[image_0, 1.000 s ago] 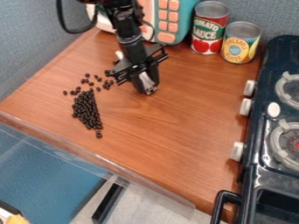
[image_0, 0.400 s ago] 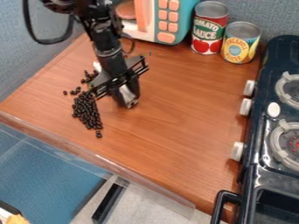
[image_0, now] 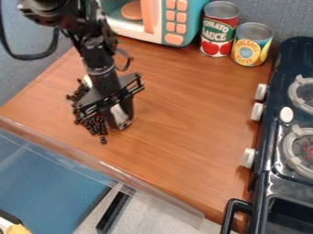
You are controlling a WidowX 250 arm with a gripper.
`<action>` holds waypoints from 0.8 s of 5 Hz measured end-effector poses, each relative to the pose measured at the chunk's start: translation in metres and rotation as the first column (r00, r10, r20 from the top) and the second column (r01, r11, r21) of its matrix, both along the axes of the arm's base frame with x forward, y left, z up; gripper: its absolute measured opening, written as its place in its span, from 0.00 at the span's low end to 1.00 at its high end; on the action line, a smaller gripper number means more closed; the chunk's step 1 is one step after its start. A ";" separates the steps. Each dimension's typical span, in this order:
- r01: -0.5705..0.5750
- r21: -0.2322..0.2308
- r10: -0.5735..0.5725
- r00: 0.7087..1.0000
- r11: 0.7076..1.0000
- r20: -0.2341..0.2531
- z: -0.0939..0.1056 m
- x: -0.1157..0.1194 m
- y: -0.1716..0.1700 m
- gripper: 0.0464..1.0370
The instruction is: Sweep into pile
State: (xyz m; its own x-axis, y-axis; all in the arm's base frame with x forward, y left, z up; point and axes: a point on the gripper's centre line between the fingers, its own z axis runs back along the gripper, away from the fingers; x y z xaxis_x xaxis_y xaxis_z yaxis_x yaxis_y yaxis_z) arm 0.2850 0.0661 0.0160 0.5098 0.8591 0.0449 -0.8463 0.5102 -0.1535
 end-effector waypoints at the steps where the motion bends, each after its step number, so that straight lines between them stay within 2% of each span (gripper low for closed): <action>1: 0.004 -0.014 -0.004 1.000 1.000 0.003 0.001 -0.005 -0.004 0.33; 2: -0.006 -0.045 0.007 0.999 0.999 0.035 0.016 0.013 -0.010 0.33; 3: 0.001 -0.083 0.008 0.994 0.997 0.110 0.042 0.045 -0.019 0.33; 4: -0.009 -0.103 0.021 0.994 0.995 0.111 0.040 0.063 -0.017 0.33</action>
